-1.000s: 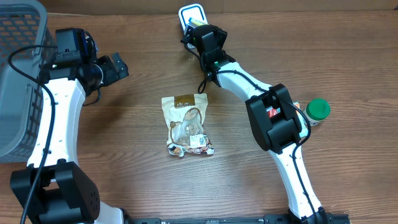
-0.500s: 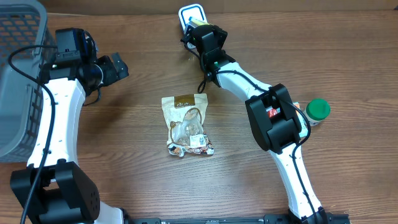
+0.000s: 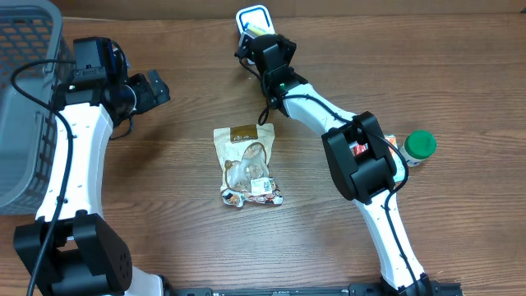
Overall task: Scan the item barcode
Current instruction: 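Hold the yellow stick's barcode over the scanner window, then carry the yellow stick right and lower it beside the red stick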
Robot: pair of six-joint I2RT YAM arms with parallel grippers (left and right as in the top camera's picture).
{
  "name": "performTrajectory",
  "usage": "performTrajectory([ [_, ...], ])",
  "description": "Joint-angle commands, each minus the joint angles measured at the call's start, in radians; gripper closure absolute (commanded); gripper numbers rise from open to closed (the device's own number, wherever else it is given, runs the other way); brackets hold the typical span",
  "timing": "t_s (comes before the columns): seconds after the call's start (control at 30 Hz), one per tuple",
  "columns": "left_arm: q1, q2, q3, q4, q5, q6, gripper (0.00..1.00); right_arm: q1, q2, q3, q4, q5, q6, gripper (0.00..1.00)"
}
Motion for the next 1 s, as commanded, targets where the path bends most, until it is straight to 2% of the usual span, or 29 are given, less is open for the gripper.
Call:
performTrajectory([
  [0.0,-0.003,-0.012,-0.006,0.001,-0.01,-0.003,0.0,0.003,0.003,0.013,0.015,0.008,0.01,0.97],
  [0.13,-0.003,-0.012,-0.006,0.001,-0.01,-0.003,0.0,0.022,-0.008,0.014,0.078,0.143,0.01,0.97],
  [0.33,-0.003,-0.012,-0.006,0.001,-0.01,-0.003,0.0,0.057,-0.111,0.014,0.047,0.108,0.067,0.97],
  [0.47,-0.003,-0.012,-0.006,0.001,-0.01,-0.003,0.0,0.07,-0.227,0.014,-0.066,0.063,0.196,0.97],
  [0.7,-0.003,-0.012,-0.006,0.001,-0.01,-0.003,0.0,0.065,-0.451,0.014,-0.501,-0.031,0.515,0.97],
  [0.8,-0.003,-0.012,-0.006,0.001,-0.01,-0.003,0.0,0.044,-0.523,0.014,-0.76,-0.127,0.71,0.97],
  [0.97,-0.003,-0.012,-0.006,0.001,-0.01,-0.003,0.0,-0.023,-0.554,0.014,-1.15,-0.348,0.908,0.96],
])
